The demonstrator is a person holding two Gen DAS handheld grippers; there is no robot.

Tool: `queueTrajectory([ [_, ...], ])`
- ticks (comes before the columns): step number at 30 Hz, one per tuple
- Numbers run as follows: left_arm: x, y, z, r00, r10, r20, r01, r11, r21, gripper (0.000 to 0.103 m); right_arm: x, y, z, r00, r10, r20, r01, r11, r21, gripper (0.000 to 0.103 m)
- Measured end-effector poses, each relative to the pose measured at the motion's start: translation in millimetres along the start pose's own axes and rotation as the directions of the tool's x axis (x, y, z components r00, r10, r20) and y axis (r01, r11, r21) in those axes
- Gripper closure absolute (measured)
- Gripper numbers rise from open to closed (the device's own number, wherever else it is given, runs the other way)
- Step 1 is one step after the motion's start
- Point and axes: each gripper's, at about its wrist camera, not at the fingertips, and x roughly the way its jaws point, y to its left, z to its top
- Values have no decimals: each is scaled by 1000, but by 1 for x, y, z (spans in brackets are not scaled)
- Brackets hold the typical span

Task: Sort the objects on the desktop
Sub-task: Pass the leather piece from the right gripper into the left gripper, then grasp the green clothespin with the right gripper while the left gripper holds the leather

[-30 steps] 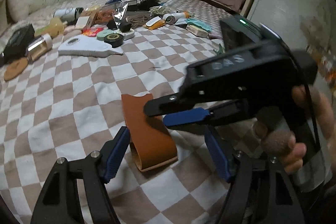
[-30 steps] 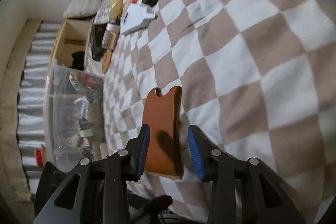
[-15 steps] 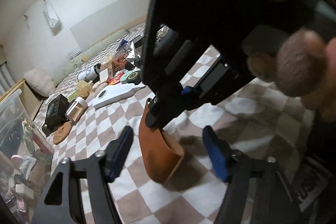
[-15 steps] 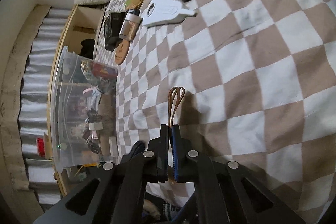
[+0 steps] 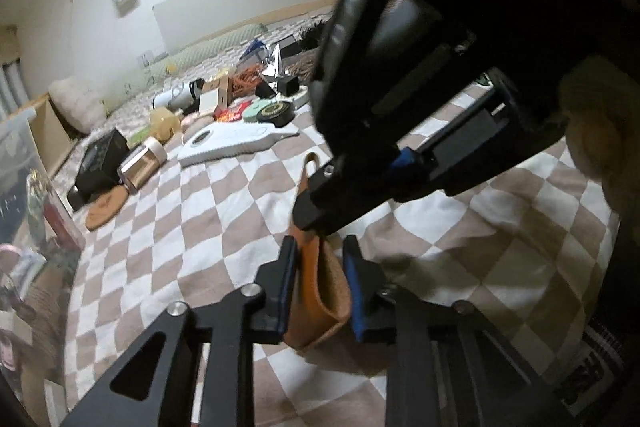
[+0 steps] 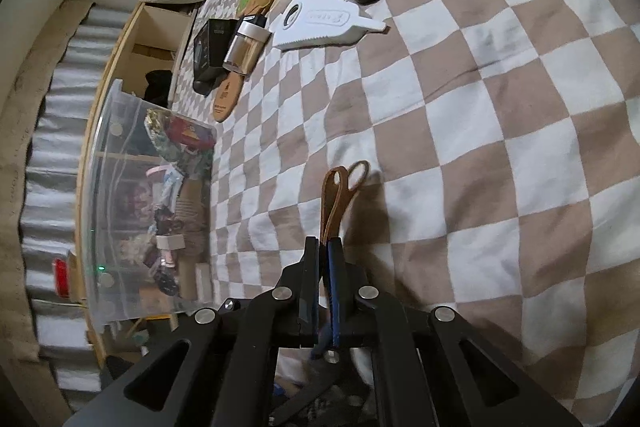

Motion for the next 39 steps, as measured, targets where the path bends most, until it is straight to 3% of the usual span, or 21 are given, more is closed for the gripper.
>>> queueTrajectory([
  [6, 1, 0, 0, 1000, -4, -14, 4, 1000, -31, 84, -7, -3, 0, 1000, 10, 11, -10, 999, -31, 97],
  [10, 7, 15, 0, 999, -20, -39, 16, 993, -117, 87, -37, -13, 5, 994, -49, 98, 54, 998, -46, 97],
  [13, 12, 32, -1, 997, -59, -56, 45, 975, -218, 87, -65, -28, 15, 978, -114, 177, 125, 991, -55, 97],
  [16, 14, 41, -2, 994, -85, -65, 63, 958, -280, 87, -101, -47, 27, 885, -321, 337, 360, 931, -59, 97],
  [18, 15, 42, -2, 993, -93, -68, 69, 953, -296, 87, -122, -66, 36, 828, -399, 394, 439, 898, -14, 97],
  [20, 15, 41, -2, 993, -94, -69, 69, 952, -297, 87, -139, -88, 45, 796, -451, 404, 474, 879, 48, 95],
  [22, 17, 38, -2, 992, -99, -75, 73, 953, -293, 87, -154, -110, 54, 761, -503, 410, 507, 855, 108, 61],
  [23, 18, 37, -2, 992, -98, -80, 70, 954, -292, 87, -158, -116, 56, 744, -529, 409, 529, 839, 124, 19],
  [24, 19, 36, -3, 992, -96, -85, 68, 954, -291, 87, -160, -121, 58, 726, -549, 415, 550, 825, 130, 9],
  [25, 20, 36, -3, 991, -96, -90, 66, 954, -293, 86, -163, -124, 60, 709, -566, 420, 569, 812, 134, 9],
  [28, 25, 37, -6, 989, -103, -105, 66, 948, -311, 84, -161, -128, 69, 688, -590, 422, 610, 786, 104, 12],
  [30, 26, 38, -7, 989, -105, -103, 67, 947, -315, 84, -155, -130, 78, 679, -606, 414, 635, 768, 82, 40],
  [31, 26, 37, -7, 989, -104, -103, 67, 947, -313, 84, -150, -134, 85, 668, -628, 400, 658, 749, 78, 45],
  [35, 25, 37, -7, 989, -106, -101, 70, 948, -311, 84, -144, -146, 102, 620, -678, 394, 701, 705, 109, 56],
  [39, 26, 39, -8, 988, -112, -103, 74, 944, -321, 84, -140, -146, 106, 617, -675, 405, 705, 703, 98, 58],
])
